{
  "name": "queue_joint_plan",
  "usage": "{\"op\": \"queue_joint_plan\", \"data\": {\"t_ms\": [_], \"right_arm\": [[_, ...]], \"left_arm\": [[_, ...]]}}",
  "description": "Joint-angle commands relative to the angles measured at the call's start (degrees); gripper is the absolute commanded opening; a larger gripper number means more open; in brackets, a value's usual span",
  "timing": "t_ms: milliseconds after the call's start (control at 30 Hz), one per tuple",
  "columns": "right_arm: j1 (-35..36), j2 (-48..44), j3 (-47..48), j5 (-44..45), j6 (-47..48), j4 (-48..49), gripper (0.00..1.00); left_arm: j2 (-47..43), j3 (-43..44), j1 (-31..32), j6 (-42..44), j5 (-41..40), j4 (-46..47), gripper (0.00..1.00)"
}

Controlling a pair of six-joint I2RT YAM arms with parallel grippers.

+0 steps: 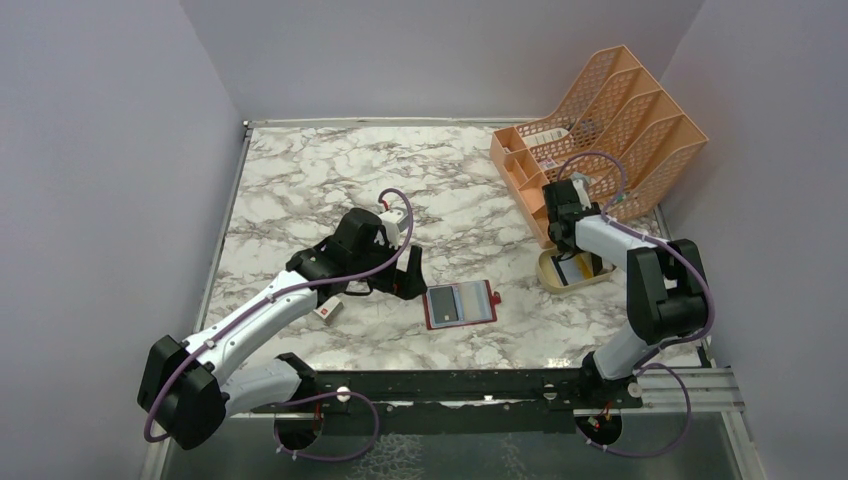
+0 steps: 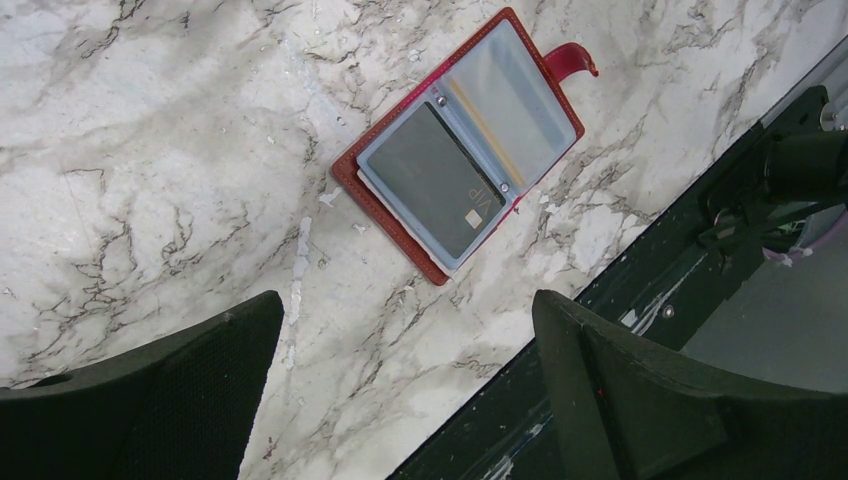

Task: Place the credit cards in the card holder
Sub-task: Pick up the credit card from the storage box.

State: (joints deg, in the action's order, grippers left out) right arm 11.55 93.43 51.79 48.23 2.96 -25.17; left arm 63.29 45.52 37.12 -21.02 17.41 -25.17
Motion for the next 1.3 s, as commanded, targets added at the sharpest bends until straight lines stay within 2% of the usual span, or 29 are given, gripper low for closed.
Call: {"op": "queue_joint_plan", "data": {"t_ms": [0, 300, 1267], "right_arm": [[-0.65, 0.37, -0.5, 2.1, 0.55, 2.27, 0.38], [-0.74, -0.58, -0.52, 1.31, 0.82, 2.25, 0.28], [-0.76, -2.3, 1.12, 1.01, 0.34, 0.82, 0.21]], "left_arm": [[-0.01, 2.03, -0.21, 0.8, -1.54, -0.33, 0.99], [-0.33, 1.77, -0.16, 0.55, -1.92, -0.37, 0.99], [0.04, 1.94, -0.21, 0.54, -2.38, -0.54, 0.99]]}}
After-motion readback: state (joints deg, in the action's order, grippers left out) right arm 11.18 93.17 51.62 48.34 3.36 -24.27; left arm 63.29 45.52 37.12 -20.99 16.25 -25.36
